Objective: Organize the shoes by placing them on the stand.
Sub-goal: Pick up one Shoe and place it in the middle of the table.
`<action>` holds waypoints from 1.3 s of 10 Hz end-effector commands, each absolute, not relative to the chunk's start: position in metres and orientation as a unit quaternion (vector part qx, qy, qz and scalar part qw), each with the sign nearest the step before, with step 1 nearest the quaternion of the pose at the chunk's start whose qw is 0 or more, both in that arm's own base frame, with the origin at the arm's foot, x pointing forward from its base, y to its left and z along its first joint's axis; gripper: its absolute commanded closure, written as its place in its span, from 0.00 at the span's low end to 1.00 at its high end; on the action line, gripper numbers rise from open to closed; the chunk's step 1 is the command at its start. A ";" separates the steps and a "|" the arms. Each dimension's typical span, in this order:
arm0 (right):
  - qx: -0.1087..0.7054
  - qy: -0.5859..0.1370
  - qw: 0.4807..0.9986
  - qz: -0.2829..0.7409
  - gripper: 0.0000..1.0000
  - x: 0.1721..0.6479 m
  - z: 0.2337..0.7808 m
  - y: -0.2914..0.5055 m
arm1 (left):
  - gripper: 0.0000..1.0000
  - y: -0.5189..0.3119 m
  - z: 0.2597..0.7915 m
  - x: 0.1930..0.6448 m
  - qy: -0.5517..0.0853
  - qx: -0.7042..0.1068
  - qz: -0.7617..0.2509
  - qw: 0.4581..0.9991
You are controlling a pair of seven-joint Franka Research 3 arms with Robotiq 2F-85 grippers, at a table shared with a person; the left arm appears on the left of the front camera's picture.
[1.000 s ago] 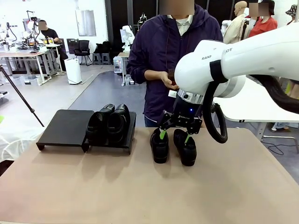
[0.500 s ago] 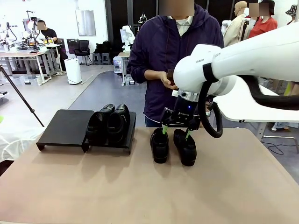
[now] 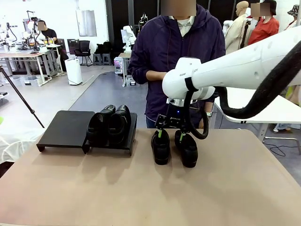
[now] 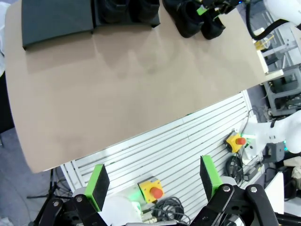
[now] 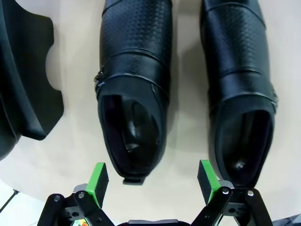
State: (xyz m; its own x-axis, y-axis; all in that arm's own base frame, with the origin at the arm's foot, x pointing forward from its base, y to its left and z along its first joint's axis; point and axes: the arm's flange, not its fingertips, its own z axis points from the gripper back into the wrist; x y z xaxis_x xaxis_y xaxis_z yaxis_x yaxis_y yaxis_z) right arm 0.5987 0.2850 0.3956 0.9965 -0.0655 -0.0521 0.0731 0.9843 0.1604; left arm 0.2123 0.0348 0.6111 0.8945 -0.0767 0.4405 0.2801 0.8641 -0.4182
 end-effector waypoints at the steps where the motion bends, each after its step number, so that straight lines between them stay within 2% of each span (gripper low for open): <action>1: 0.065 0.026 0.996 -0.053 0.00 0.613 0.395 0.292 | 0.00 0.034 0.614 0.210 -0.208 -0.252 -0.091 0.941; 12: 0.049 0.033 0.996 -0.071 0.00 0.630 0.347 0.290 | 0.00 0.034 0.614 0.210 -0.208 -0.252 -0.091 0.941; 13: 0.039 0.027 0.997 -0.067 0.44 0.630 0.345 0.289 | 0.00 0.034 0.614 0.210 -0.208 -0.252 -0.091 0.941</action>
State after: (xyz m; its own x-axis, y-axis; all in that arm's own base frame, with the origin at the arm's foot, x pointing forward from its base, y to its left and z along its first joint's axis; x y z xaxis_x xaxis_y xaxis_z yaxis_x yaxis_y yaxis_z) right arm 0.6229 0.2857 0.3426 0.9886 -0.1100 -0.1028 0.1223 0.9849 0.1223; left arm 0.2122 0.0348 0.6111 0.8945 -0.0768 0.4404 0.2801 0.8641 -0.4182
